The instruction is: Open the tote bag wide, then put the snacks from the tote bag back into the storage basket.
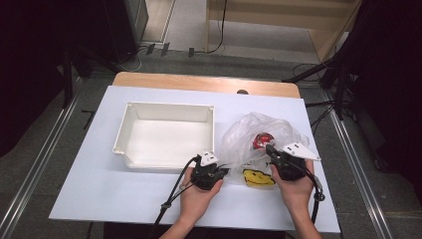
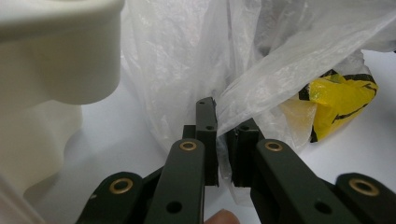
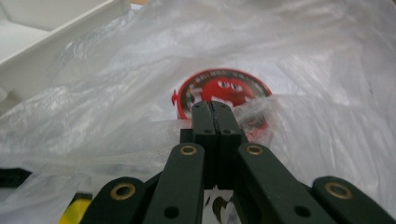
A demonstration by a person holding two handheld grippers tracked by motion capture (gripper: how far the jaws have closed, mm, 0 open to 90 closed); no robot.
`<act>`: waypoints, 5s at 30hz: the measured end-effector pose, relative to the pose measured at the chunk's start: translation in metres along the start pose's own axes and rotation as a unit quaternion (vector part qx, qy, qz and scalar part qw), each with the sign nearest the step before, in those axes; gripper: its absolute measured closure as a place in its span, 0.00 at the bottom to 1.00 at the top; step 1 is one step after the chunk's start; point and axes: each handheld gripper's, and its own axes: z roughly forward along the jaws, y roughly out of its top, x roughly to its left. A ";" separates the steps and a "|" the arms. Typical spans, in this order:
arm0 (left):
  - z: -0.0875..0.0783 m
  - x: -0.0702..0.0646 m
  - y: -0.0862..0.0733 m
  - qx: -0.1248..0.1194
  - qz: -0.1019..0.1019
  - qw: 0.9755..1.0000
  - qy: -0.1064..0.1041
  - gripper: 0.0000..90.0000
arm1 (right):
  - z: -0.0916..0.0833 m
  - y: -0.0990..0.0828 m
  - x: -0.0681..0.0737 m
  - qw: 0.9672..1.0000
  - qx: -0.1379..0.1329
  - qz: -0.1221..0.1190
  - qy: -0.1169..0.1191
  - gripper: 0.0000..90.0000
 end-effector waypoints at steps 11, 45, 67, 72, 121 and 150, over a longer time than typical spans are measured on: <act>-0.001 0.001 0.000 -0.005 -0.001 1.000 -0.004 0.95 | 0.008 -0.054 -0.019 0.992 0.106 0.061 0.009 1.00; -0.001 0.002 0.000 -0.008 -0.007 1.000 -0.010 0.95 | 0.044 0.007 -0.014 0.997 0.058 0.041 -0.010 0.18; -0.001 0.002 0.000 -0.009 -0.007 1.000 -0.009 0.95 | 0.045 0.005 -0.009 0.998 0.057 0.040 -0.007 0.29; -0.002 0.002 0.000 -0.011 -0.009 1.000 -0.008 0.95 | 0.030 0.009 -0.006 0.998 0.042 0.034 0.002 0.29; -0.074 0.006 -0.002 -0.135 0.081 0.987 -0.003 0.10 | -0.027 0.047 0.012 0.999 -0.023 0.025 0.040 0.29; -0.126 0.067 -0.024 -0.150 0.059 0.985 0.056 0.08 | -0.018 0.060 0.034 0.998 -0.032 0.014 0.053 0.29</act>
